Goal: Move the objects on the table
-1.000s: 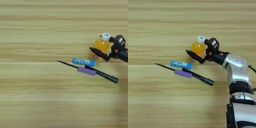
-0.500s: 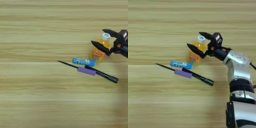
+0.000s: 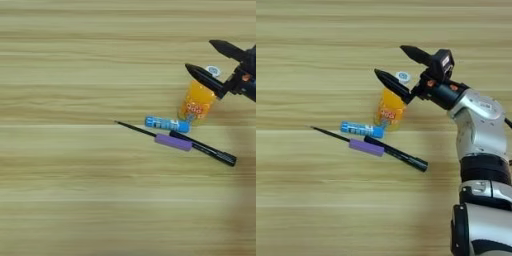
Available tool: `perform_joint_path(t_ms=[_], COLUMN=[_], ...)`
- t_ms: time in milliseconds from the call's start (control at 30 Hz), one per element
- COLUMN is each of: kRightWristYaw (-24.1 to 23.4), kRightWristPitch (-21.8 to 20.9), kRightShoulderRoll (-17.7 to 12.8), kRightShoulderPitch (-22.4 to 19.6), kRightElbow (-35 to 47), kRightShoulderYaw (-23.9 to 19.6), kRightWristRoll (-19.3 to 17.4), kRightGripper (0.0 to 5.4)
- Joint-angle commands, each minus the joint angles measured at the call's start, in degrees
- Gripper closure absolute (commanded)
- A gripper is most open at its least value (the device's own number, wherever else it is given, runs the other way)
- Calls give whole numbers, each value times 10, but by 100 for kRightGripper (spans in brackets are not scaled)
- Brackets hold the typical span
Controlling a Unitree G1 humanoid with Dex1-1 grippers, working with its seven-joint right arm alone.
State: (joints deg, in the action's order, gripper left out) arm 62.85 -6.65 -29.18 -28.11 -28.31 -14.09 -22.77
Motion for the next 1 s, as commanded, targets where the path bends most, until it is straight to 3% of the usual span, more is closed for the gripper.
perform_joint_path(t_ms=[33, 433, 733, 1000], kRightWristYaw=[-19, -5, 28, 104], kRightWristPitch=[7, 46, 71, 82], kRightShoulderRoll=[-24, -53, -85, -112], kRightShoulderPitch=[-28, 10, 81, 167], kRightElbow=[55, 154, 245, 271], kRightShoulderYaw=[-14, -35, -43, -34], kRightWristRoll=[-15, -44, -58, -64], kRightGripper=[5, 5, 5, 5])
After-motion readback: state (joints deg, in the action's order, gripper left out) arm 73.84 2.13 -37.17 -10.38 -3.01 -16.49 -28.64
